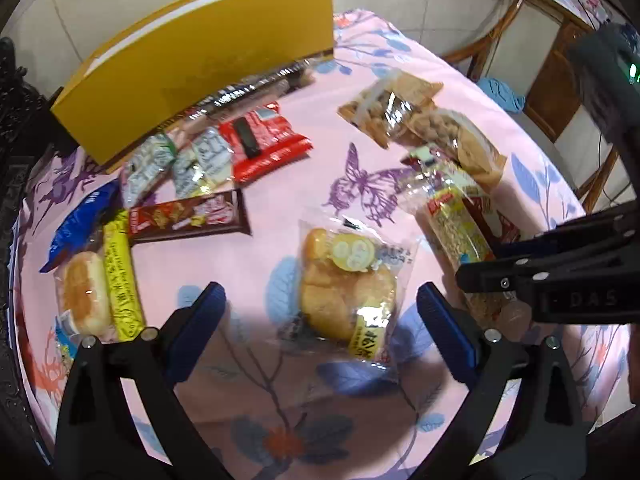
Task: Organize snacks
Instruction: 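Grasp the round bun pack with the left tool while the right tool grasps a clear grain bar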
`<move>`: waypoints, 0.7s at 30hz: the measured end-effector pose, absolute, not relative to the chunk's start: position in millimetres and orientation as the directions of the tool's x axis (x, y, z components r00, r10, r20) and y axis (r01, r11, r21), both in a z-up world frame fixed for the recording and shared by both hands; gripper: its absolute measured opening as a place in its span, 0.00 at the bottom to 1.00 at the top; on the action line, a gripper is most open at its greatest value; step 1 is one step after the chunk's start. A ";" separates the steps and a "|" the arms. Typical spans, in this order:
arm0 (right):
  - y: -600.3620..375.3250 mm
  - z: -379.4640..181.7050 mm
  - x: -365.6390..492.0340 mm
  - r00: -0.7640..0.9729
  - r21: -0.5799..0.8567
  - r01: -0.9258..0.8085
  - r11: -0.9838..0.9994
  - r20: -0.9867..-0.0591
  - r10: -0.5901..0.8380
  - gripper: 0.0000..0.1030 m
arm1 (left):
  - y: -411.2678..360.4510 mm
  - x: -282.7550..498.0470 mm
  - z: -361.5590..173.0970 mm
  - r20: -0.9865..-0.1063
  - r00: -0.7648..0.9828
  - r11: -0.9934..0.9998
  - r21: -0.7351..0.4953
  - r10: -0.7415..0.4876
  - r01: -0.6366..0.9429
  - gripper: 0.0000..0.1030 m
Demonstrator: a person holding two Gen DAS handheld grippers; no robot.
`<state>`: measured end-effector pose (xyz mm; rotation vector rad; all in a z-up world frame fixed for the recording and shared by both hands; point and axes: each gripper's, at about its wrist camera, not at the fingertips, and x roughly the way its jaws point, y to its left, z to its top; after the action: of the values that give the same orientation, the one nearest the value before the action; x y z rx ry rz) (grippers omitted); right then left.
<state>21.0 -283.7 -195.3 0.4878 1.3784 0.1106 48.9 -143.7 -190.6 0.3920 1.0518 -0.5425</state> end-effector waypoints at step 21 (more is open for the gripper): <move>-279.6 -196.7 27.2 0.176 0.387 0.202 0.900 -0.918 0.355 0.28 | -145.4 53.4 -213.5 -0.918 0.316 0.816 -0.014 -0.240 0.577 0.72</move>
<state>27.2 -279.6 -196.7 0.4785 1.4055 0.1147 53.4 -145.4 -213.5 0.3453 1.1287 -0.5522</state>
